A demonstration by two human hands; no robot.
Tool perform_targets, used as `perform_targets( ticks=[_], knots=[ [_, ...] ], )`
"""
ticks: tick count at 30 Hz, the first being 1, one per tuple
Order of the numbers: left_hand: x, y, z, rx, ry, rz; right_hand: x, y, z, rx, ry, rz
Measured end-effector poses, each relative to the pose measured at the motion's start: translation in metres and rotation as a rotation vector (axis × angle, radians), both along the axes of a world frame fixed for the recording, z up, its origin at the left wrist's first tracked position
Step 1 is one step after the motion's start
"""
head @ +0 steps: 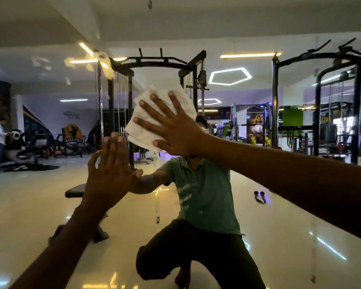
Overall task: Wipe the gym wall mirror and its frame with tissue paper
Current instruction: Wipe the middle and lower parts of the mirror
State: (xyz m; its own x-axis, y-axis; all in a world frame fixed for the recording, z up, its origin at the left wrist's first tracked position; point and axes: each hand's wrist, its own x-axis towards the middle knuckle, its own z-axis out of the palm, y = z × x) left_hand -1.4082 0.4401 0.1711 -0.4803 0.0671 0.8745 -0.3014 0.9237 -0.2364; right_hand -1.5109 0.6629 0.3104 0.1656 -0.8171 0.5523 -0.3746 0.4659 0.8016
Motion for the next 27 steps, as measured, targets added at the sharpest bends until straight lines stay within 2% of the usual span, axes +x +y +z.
perform_targets(
  ticks=[4, 7, 9, 11, 14, 17, 20, 23, 27],
  knots=[
    [0.002, -0.003, 0.0, 0.003, -0.025, -0.005, -0.015, 0.056, 0.002, 0.026, -0.011, -0.018],
    [0.001, -0.001, -0.001, 0.04, -0.019, -0.008, -0.034, 0.139, -0.014, -0.095, -0.089, -0.064],
    [-0.001, -0.001, -0.002, 0.047, 0.002, 0.004, -0.037, 0.166, -0.028, -0.202, -0.163, -0.083],
    [-0.002, 0.0, -0.003, 0.04, 0.01, 0.006, -0.033, 0.145, -0.032, -0.365, -0.199, -0.104],
    [-0.002, 0.0, -0.003, 0.021, 0.014, 0.014, -0.015, 0.056, -0.02, -0.523, -0.181, -0.068],
    [-0.002, -0.002, -0.002, -0.013, 0.015, 0.041, 0.006, -0.027, 0.0, -0.494, -0.163, -0.019],
    [0.001, -0.004, 0.0, -0.028, 0.005, 0.067, 0.011, -0.046, 0.003, -0.38, -0.126, 0.006],
    [0.002, -0.005, -0.001, -0.011, 0.005, 0.048, -0.005, 0.014, -0.007, -0.368, -0.117, 0.015],
    [0.0, -0.003, -0.001, 0.043, 0.01, -0.011, -0.026, 0.113, -0.036, -0.667, -0.288, -0.093]
  ],
)
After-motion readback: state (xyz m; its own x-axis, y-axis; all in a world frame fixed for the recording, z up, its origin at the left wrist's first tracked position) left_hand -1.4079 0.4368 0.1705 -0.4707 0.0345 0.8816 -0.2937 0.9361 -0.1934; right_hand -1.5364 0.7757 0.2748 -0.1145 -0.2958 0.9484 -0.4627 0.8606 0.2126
